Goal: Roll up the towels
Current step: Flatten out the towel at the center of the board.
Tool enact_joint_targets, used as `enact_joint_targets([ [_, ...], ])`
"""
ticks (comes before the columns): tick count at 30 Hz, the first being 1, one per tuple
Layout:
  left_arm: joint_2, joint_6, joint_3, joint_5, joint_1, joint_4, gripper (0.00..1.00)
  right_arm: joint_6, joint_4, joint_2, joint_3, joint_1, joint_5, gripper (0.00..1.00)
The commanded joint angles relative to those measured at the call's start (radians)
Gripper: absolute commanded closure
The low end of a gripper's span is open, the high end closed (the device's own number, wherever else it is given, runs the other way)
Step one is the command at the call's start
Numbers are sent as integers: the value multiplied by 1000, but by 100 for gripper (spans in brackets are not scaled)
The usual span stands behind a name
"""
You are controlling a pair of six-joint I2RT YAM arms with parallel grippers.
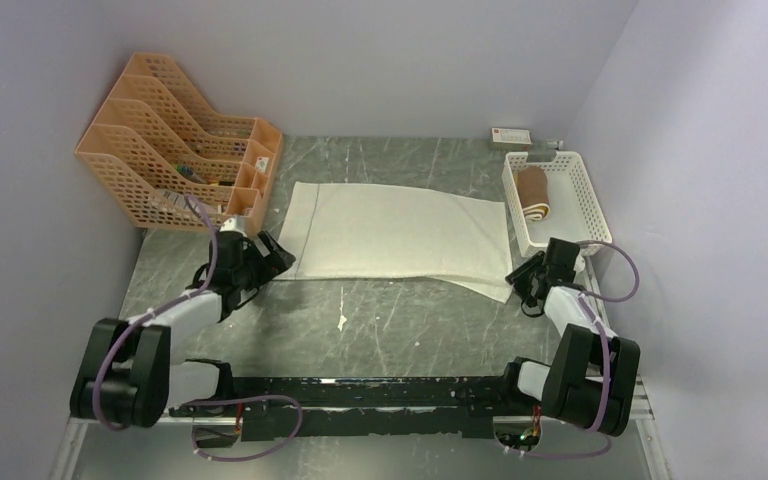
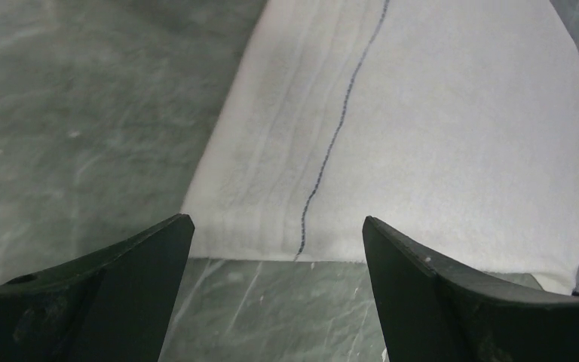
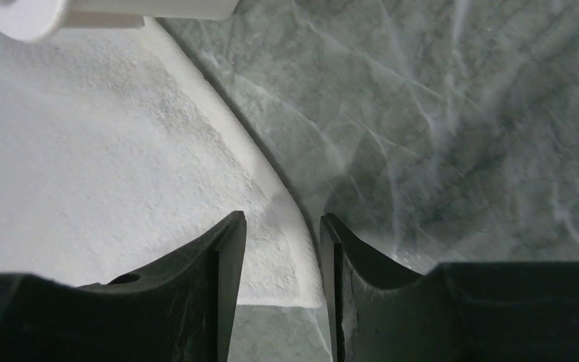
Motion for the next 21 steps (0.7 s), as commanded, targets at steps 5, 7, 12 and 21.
enact_joint_targets([
  [5,-150,-19,22,-135,20,-341,3,-59,-134,-15,36,-16,51,58],
  [7,-160,-11,46,-120,19,-334,3,-80,-134,-26,60,-15,39,58],
  [12,-46,86,245,-90,5,-309,3,-112,-49,-29,158,74,-22,52],
  [21,490,329,989,-61,-71,-484,3,-308,-115,389,721,361,129,40],
])
